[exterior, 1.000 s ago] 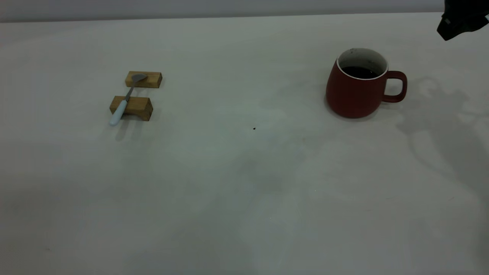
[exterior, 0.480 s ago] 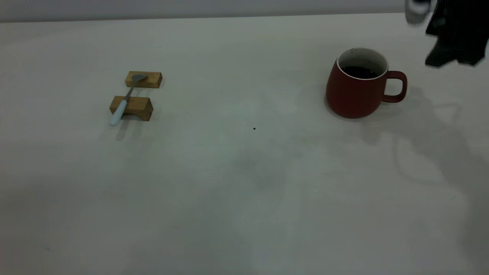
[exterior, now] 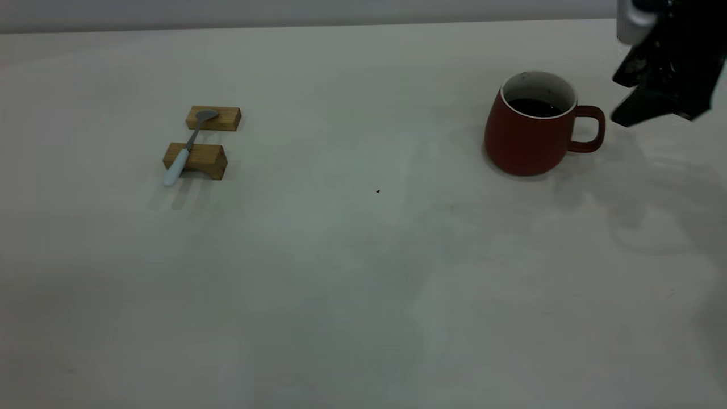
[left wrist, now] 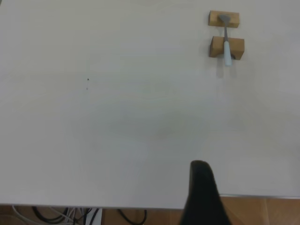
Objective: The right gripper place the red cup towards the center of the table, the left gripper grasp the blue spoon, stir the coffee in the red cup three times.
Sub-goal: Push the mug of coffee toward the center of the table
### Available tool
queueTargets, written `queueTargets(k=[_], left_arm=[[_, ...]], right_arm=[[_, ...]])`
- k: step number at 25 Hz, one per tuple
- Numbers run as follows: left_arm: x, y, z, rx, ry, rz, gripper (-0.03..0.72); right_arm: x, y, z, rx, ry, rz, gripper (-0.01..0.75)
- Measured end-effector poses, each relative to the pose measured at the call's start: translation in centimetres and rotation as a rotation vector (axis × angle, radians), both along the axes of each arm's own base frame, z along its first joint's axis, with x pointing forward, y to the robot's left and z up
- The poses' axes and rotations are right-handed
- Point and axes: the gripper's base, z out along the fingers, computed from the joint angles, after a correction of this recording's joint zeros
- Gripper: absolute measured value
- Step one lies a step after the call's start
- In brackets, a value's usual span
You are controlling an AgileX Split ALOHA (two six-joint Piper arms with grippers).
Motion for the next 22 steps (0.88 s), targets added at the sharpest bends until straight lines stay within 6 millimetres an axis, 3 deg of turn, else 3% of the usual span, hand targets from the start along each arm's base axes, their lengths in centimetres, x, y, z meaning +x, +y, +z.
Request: queueTargets(k=[6,22], left_arm=[[0.0,0.0,0.0,0.000,0.000,0.000,0.585],[0.0,0.0,0.0,0.000,0.000,0.000,0.585]], right_arm=[[2.7,0.1,-1.3,0.052,-0.004,0.000,0.551],[3.1,-0.9,-4.9,0.027,0.036,-0.038,0.547]])
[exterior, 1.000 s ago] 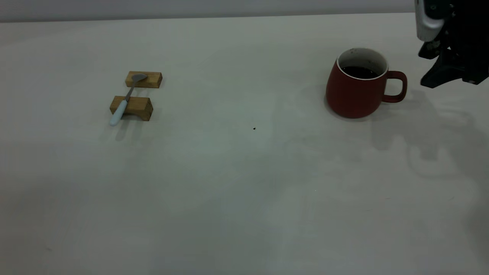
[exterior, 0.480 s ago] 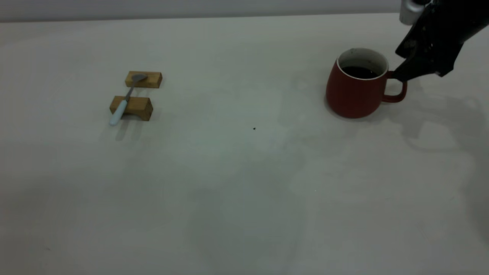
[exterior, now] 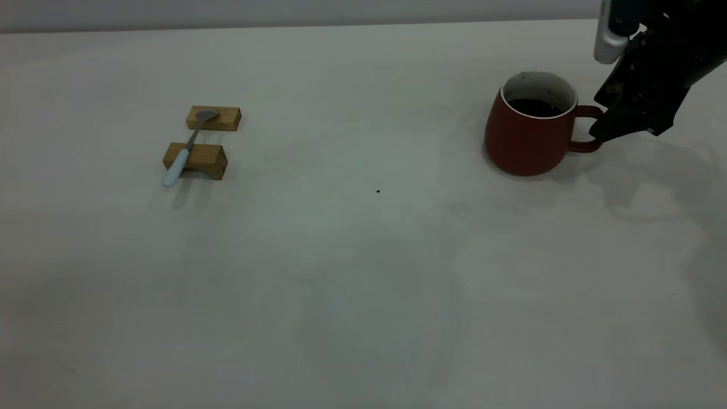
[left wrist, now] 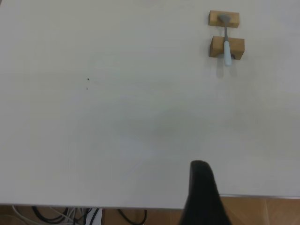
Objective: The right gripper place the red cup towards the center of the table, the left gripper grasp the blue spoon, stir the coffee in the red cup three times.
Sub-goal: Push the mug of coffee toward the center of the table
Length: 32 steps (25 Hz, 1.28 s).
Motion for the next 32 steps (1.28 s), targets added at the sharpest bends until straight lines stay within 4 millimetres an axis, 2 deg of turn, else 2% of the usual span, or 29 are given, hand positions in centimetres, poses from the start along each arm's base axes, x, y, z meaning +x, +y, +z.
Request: queueTargets(k=[4,9,14,21,32], left_arm=[[0.0,0.0,0.0,0.000,0.000,0.000,0.585],[0.0,0.0,0.0,0.000,0.000,0.000,0.585],[0.0,0.0,0.0,0.000,0.000,0.000,0.585],[0.0,0.0,0.0,0.000,0.000,0.000,0.585],[0.0,0.0,0.0,0.000,0.000,0.000,0.585]], right_arm=[[0.5,0.1,-1.0,0.010,0.012,0.004,0.547],[0.8,0.4,-1.3,0.031,0.021,0.020,0.547],[1.2,1.9,-1.8,0.026,0.019,0.065,0.547],[1.8,6.8,-2.1,0.026,-0.002,0.169,0.547],[1.7,15.2,-0.7,0.098,-0.059,0.261,0.547]])
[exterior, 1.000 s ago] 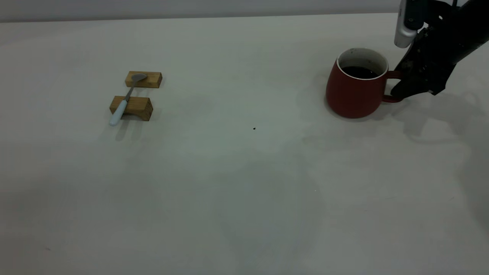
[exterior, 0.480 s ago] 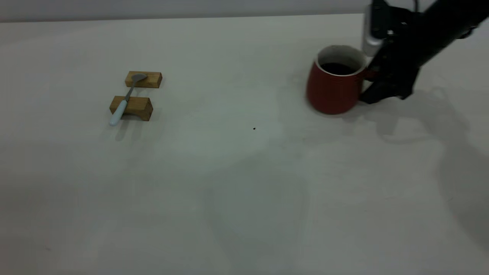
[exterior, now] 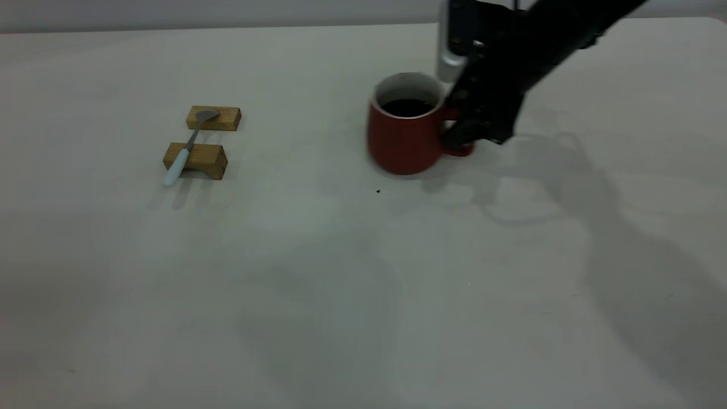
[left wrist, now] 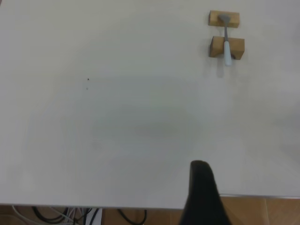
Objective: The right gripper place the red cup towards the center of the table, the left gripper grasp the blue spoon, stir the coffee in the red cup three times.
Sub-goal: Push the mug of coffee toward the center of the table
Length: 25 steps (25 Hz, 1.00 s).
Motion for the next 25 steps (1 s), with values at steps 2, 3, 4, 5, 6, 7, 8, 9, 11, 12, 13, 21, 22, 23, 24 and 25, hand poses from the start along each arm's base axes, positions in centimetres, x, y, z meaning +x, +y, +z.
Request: queueTargets(k=[2,3,4,5,6,7,8,9,11,12,13,21,22,23,24,25], left_arm=[[0.0,0.0,0.0,0.000,0.000,0.000,0.585],[0.0,0.0,0.0,0.000,0.000,0.000,0.585],[0.0,0.0,0.0,0.000,0.000,0.000,0.585],[0.0,0.0,0.0,0.000,0.000,0.000,0.585],[0.0,0.0,0.0,0.000,0.000,0.000,0.585],[0.0,0.0,0.0,0.000,0.000,0.000,0.585],[0.0,0.0,0.0,0.000,0.000,0.000,0.585],[0.0,0.0,0.0,0.000,0.000,0.000,0.585],[0.0,0.0,0.0,0.000,0.000,0.000,0.585],[0.0,0.0,0.0,0.000,0.000,0.000,0.585],[0.0,0.0,0.0,0.000,0.000,0.000,0.585],[0.0,0.0,0.0,0.000,0.000,0.000,0.585],[0.0,0.0,0.0,0.000,0.000,0.000,0.585],[0.0,0.0,0.0,0.000,0.000,0.000,0.585],[0.0,0.0,0.0,0.000,0.000,0.000,0.585],[0.0,0.0,0.0,0.000,0.000,0.000,0.585]], right_arm=[[-0.1,1.0,0.2,0.013,-0.004,0.008,0.547],[-0.2,1.5,0.2,0.017,-0.005,0.013,0.547],[-0.3,1.9,0.2,0.020,-0.005,0.017,0.547],[-0.4,2.2,0.2,0.022,-0.005,0.018,0.547],[-0.6,2.5,0.1,0.024,-0.002,0.021,0.547],[-0.7,2.7,0.1,0.025,0.000,0.026,0.547],[-0.7,2.9,0.0,0.025,0.000,0.027,0.547],[-0.8,3.0,0.0,0.026,0.002,0.029,0.547],[-0.8,3.0,0.0,0.027,0.004,0.031,0.547],[-0.8,2.9,0.0,0.029,0.006,0.030,0.547],[-0.8,2.8,0.1,0.034,0.011,0.031,0.547],[0.1,-0.5,3.7,0.153,0.091,-0.018,0.547],[0.0,-0.9,4.4,0.176,0.118,-0.030,0.547],[-0.1,-1.1,5.3,0.199,0.148,-0.040,0.547],[-0.2,-1.3,6.2,0.221,0.177,-0.055,0.547],[-0.4,-1.5,7.3,0.251,0.224,-0.082,0.547]])
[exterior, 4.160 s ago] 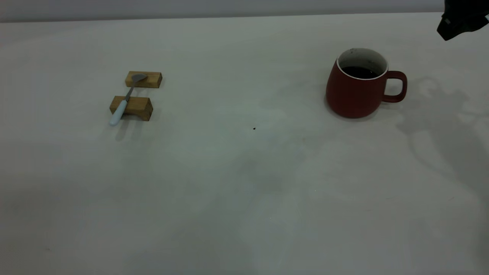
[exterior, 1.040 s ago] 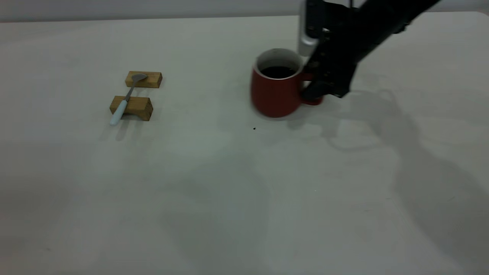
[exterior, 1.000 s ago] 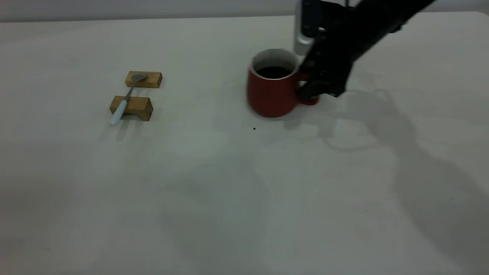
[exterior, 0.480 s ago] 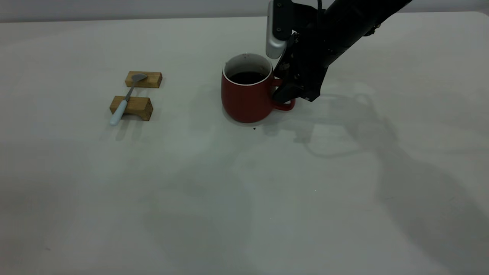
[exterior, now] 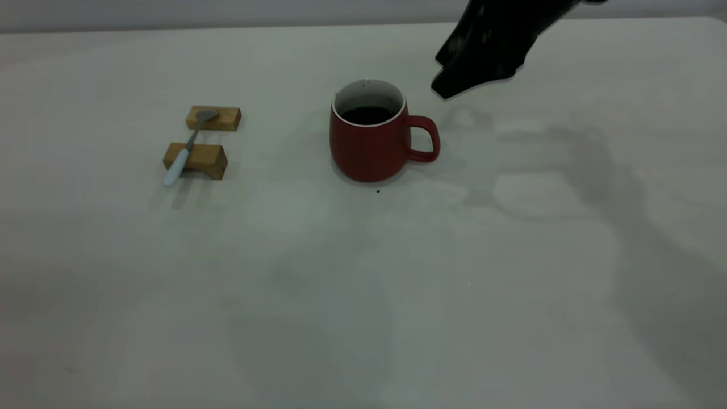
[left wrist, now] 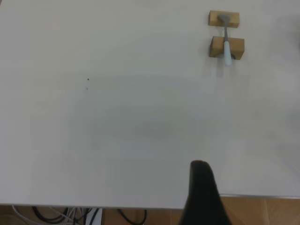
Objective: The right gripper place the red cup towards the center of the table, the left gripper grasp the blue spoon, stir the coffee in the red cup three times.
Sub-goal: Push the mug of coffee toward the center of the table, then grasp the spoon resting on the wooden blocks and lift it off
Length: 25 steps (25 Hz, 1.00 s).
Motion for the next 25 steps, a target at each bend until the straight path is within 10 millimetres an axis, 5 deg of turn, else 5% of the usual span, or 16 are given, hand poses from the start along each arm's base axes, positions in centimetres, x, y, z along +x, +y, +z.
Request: queueTargets(k=[5,9,13,18,25], left_arm=[[0.0,0.0,0.0,0.000,0.000,0.000,0.585],[0.0,0.0,0.0,0.000,0.000,0.000,0.585],[0.0,0.0,0.0,0.000,0.000,0.000,0.585],[0.0,0.0,0.0,0.000,0.000,0.000,0.585],[0.0,0.0,0.0,0.000,0.000,0.000,0.585]], right_arm=[[-0.8,-1.8,6.9,0.145,0.337,-0.327,0.519],[-1.7,-5.9,12.3,0.144,0.573,-0.766,0.497],[-4.3,-9.5,17.2,-0.009,0.522,-0.964,0.493],[-10.0,-10.8,21.4,-0.098,0.418,-1.047,0.493],[-20.6,-11.7,21.5,-0.123,0.399,-1.164,0.493]])
